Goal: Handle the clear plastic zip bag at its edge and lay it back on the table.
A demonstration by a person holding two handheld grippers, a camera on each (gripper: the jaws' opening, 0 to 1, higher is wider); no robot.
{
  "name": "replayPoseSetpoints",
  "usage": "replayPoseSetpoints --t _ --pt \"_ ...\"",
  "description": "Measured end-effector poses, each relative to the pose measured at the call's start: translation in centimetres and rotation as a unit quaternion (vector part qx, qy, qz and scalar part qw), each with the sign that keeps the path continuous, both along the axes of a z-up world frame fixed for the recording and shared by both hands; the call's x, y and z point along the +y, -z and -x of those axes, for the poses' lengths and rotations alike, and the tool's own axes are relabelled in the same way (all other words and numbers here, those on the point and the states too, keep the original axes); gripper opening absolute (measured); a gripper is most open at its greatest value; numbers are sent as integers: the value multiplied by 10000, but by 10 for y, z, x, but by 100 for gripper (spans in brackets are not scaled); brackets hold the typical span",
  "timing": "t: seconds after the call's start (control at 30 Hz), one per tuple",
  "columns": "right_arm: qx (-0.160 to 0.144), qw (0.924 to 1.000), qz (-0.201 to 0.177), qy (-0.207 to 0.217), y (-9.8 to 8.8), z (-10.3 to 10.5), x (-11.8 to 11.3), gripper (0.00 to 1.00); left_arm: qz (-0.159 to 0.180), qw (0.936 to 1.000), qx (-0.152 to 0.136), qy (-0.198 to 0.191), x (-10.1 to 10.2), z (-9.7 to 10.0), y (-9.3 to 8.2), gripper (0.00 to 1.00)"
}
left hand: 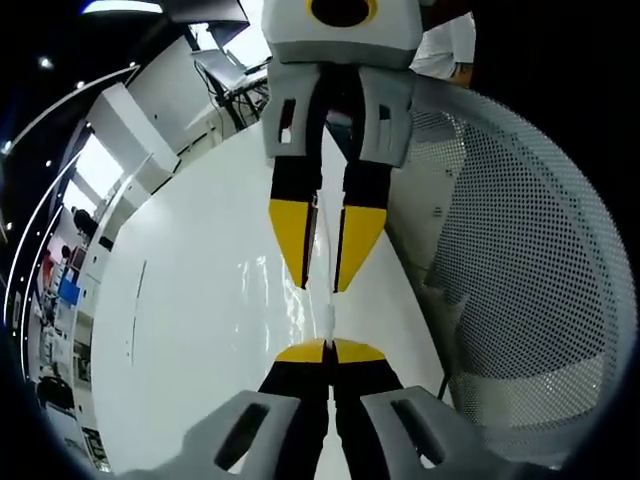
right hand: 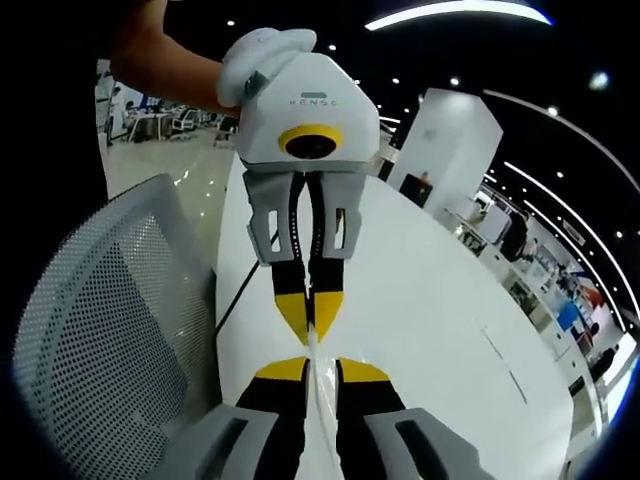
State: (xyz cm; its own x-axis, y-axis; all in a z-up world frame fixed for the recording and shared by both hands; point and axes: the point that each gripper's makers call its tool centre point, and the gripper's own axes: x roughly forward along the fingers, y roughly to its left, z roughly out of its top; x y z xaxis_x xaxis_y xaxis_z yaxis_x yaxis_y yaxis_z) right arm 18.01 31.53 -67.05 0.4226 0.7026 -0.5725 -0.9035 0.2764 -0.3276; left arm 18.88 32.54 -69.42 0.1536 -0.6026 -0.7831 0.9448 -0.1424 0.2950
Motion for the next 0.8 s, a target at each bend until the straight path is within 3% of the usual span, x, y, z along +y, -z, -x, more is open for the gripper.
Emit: replayPoseSetpoints --t 0.8 --pt "0 9999 6 -121 1 0 12 5 48 9999 117 9 -5 4 -4 0"
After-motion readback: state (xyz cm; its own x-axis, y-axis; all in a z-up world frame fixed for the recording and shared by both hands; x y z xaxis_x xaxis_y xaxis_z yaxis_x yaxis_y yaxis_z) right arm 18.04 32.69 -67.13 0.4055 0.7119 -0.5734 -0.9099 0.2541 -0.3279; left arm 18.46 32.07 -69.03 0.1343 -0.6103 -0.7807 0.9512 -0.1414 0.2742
